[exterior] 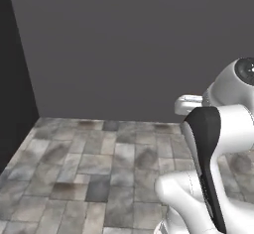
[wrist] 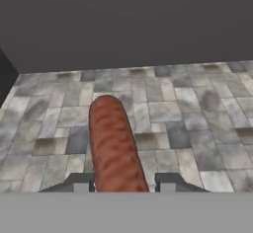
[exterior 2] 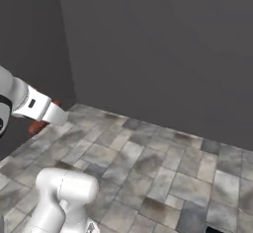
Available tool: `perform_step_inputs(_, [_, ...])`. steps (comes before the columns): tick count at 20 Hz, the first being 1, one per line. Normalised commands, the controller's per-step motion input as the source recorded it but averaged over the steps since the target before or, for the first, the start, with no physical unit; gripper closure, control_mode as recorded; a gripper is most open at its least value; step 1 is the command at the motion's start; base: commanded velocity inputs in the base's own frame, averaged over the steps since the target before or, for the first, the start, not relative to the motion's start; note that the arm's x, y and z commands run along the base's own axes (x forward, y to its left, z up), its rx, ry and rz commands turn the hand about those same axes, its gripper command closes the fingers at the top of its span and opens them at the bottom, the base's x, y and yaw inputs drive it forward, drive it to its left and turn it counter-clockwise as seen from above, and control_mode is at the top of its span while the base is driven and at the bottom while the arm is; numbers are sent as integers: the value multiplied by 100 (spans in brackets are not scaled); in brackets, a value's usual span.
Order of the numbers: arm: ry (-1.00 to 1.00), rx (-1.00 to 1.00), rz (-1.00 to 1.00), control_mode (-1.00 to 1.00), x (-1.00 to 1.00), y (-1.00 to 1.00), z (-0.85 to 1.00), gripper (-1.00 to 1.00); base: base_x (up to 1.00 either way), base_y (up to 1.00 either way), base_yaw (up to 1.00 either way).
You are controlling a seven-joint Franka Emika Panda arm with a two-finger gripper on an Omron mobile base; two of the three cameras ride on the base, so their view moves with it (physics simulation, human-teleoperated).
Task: Move the hot dog bun to the plate on the dining table and place the condiment next to that plate. Then navigate to the fridge and take the sausage and place it on the plate as well.
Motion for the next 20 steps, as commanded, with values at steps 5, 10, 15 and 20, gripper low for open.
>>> perform_step_inputs(5, [0, 0, 0, 100, 0, 0, 0, 100, 100, 0, -45])
perform_step_inputs(10, [0, 0, 0, 100, 0, 0, 0, 100, 100, 7, -52])
perform_step_inputs(15, [0, 0, 0, 100, 0, 0, 0, 100, 81, 30, -67])
perform_step_inputs(20, [0, 0, 0, 100, 0, 0, 0, 100, 62, 49, -76])
